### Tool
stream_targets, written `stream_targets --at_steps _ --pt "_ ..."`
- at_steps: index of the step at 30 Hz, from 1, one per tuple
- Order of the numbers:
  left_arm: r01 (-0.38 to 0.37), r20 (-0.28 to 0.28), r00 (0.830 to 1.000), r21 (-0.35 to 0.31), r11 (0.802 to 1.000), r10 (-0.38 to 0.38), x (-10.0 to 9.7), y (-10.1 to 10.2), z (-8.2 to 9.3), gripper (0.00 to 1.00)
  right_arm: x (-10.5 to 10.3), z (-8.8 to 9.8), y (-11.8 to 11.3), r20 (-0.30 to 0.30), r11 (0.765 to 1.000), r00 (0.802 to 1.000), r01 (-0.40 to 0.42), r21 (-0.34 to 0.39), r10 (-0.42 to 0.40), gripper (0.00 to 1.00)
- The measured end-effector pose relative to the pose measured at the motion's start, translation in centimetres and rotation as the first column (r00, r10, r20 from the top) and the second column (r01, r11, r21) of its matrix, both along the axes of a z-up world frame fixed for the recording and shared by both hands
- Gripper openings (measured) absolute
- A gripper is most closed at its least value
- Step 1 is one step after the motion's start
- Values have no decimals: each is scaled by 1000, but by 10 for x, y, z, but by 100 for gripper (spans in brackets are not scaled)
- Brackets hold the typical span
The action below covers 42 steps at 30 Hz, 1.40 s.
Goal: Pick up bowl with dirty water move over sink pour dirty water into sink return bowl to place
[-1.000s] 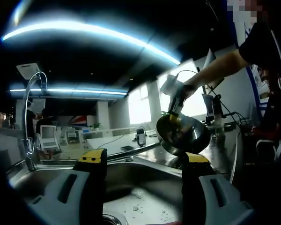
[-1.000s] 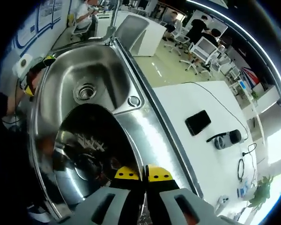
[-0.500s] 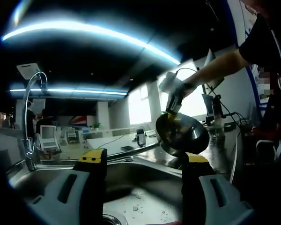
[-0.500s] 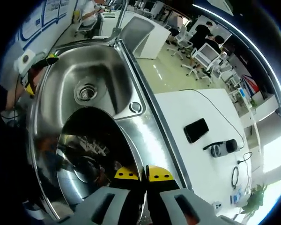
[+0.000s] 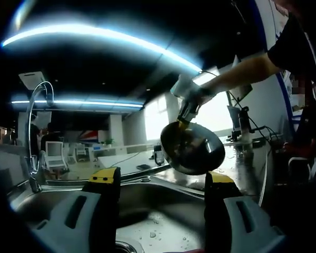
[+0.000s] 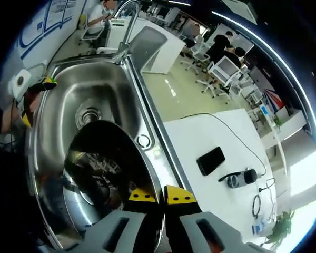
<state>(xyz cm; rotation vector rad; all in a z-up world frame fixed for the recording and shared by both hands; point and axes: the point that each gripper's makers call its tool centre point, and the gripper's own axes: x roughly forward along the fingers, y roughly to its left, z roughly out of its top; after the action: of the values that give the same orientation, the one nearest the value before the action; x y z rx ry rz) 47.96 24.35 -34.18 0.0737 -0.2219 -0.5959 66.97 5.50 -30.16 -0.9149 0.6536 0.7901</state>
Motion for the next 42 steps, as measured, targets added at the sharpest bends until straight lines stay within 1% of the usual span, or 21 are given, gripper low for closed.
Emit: stream_targets --at_steps 4,8,13,19,22,28,35,42 --pt "-1 -4 1000 0 1000 1 0 0 0 59 4 3 8 7 1000 1000 3 2 -3 0" --pt "-1 1 1000 3 1000 1 0 0 0 59 8 5 15 12 1000 1000 13 22 -13 0" --pt "-1 2 1000 5 1000 1 -1 0 0 59 10 7 24 21 1000 1000 3 16 -4 0" --pt "8 3 1000 1 1000 -8 -2 -1 1 59 12 9 32 29 999 999 22 34 -23 0" --pt "10 7 1000 2 1000 -10 -3 -1 1 59 15 11 39 38 999 999 20 29 -21 0" --pt "11 11 1000 2 1000 -11 -4 -1 2 59 19 9 55 31 999 999 16 28 -17 0" --pt "2 -4 1000 19 1000 -2 -3 -1 -2 59 19 7 73 39 1000 999 -2 23 1 0" --pt "1 8 1000 0 1000 -1 -4 1 2 59 18 3 84 61 1000 998 -20 -5 21 0"
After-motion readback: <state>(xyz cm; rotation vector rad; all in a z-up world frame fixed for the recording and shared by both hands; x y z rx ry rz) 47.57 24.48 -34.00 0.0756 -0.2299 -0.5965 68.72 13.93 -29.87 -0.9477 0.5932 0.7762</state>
